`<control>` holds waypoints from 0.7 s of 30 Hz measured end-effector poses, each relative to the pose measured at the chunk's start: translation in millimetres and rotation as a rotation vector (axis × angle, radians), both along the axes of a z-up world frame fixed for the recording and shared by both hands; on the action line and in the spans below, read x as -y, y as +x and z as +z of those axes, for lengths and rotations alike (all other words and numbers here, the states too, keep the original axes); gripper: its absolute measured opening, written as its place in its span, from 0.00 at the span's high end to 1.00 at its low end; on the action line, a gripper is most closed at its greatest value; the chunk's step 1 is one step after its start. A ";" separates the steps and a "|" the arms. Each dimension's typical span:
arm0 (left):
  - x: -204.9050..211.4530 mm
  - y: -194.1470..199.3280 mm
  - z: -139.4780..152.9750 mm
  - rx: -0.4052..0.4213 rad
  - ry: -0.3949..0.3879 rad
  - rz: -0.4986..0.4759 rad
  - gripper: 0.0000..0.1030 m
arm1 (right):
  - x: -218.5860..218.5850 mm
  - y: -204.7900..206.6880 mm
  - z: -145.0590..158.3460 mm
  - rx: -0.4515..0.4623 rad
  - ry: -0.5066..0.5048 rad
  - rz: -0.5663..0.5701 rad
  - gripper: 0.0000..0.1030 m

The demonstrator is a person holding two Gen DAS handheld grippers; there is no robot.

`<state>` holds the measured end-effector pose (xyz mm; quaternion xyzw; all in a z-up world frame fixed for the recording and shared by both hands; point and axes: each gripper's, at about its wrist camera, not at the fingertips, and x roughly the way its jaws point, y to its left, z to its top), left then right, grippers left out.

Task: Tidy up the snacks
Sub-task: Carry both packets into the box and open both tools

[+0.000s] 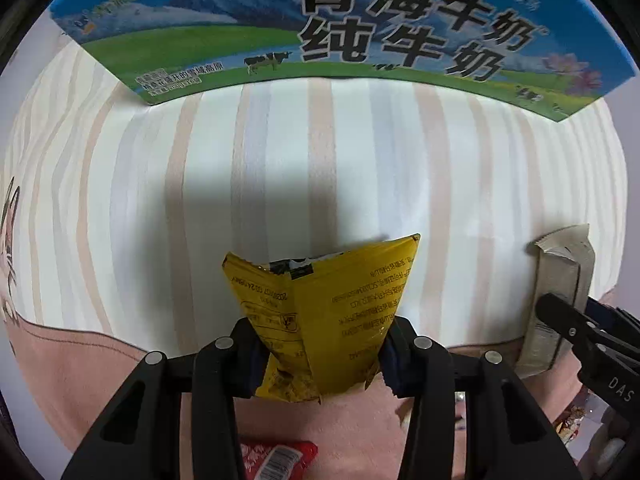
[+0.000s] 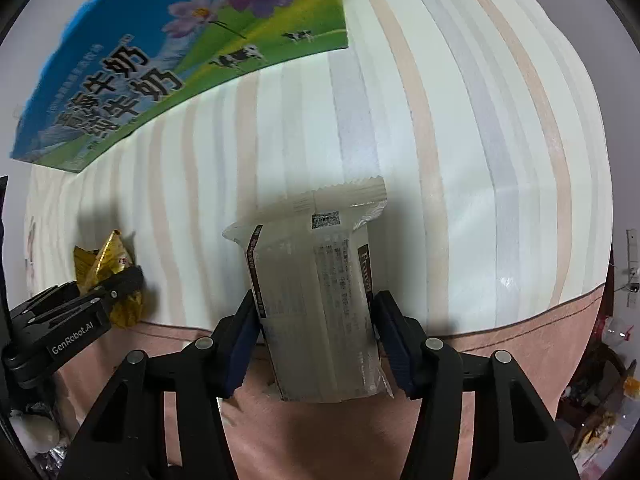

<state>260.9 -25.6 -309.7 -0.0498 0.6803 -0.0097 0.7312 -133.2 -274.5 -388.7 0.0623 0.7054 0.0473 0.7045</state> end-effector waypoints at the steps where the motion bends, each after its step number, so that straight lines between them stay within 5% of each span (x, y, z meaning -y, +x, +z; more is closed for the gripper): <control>1: 0.7 -0.3 5.2 0.003 -0.007 -0.002 0.59 | -0.9 -1.5 3.6 0.002 0.012 -0.002 0.43; 12: 7.8 -3.9 89.9 0.110 -0.114 -0.026 0.59 | -28.7 8.5 83.5 0.096 0.207 0.033 0.43; 21: -17.9 77.5 168.9 0.215 -0.182 -0.019 0.59 | -21.6 89.0 169.9 0.217 0.290 0.076 0.43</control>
